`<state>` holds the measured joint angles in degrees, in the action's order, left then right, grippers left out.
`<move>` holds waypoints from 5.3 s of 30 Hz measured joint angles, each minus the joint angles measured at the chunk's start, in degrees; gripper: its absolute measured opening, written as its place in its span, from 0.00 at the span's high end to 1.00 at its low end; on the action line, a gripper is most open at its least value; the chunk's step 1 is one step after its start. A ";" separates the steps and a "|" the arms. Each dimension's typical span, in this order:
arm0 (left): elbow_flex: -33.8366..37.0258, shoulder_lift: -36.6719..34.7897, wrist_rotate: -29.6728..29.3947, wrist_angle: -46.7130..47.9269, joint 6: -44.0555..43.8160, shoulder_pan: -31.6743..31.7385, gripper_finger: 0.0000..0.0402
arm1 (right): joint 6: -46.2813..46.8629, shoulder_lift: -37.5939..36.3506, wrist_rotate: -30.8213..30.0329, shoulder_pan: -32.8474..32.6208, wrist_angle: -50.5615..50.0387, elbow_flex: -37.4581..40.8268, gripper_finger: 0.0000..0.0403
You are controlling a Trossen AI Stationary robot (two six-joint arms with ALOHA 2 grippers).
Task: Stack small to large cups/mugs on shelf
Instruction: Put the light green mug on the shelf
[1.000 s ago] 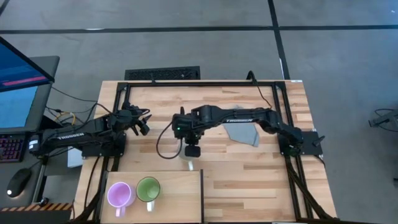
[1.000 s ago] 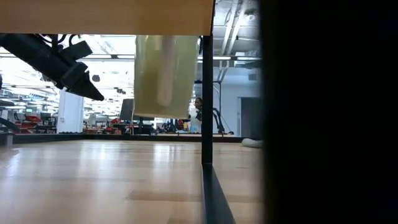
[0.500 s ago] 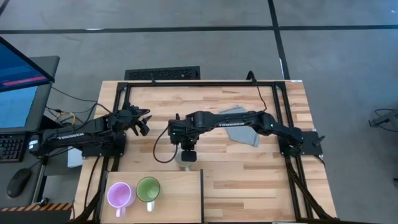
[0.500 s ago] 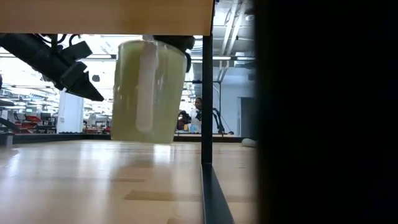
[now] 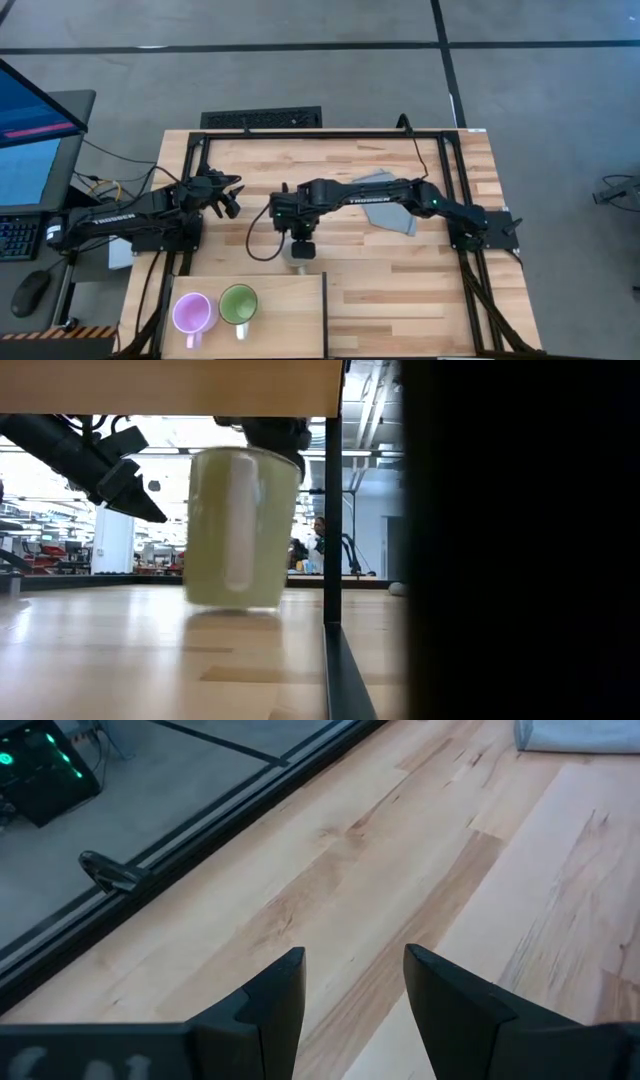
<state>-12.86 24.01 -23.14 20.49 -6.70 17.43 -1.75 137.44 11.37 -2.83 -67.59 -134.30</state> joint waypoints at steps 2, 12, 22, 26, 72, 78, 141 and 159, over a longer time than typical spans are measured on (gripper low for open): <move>0.00 -0.01 0.00 0.02 0.00 0.00 0.59 | -0.38 -0.03 -0.06 0.00 0.31 0.01 0.94; 0.00 0.00 -0.02 0.19 0.00 0.00 0.59 | -0.29 -0.08 -0.53 0.00 0.90 -0.09 0.94; 0.00 0.00 -0.04 0.39 -0.01 0.01 0.59 | -1.15 -0.16 -1.02 -0.02 3.08 0.60 0.94; 0.00 -0.02 -0.07 0.57 -0.22 0.02 0.59 | -1.32 -0.16 -1.01 -0.02 2.72 0.81 0.94; 0.00 -0.01 -0.07 0.65 -0.66 0.00 0.59 | -1.23 -0.16 -5.43 -0.13 4.00 0.79 0.88; 0.00 -0.02 -0.04 0.66 -0.66 0.01 0.59 | -1.21 -0.16 -5.43 -0.17 3.92 0.79 0.88; 0.00 -0.02 -0.07 1.10 -0.64 0.02 0.59 | 1.30 -0.23 -5.39 -1.31 3.62 0.74 0.66; 0.00 -0.02 -0.11 1.07 -0.64 0.00 0.59 | 1.17 -0.80 -5.45 -1.29 1.68 -0.74 0.42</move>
<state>-12.86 23.99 -23.24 21.56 -7.34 17.43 -0.58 136.63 5.91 -4.12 -65.92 -135.04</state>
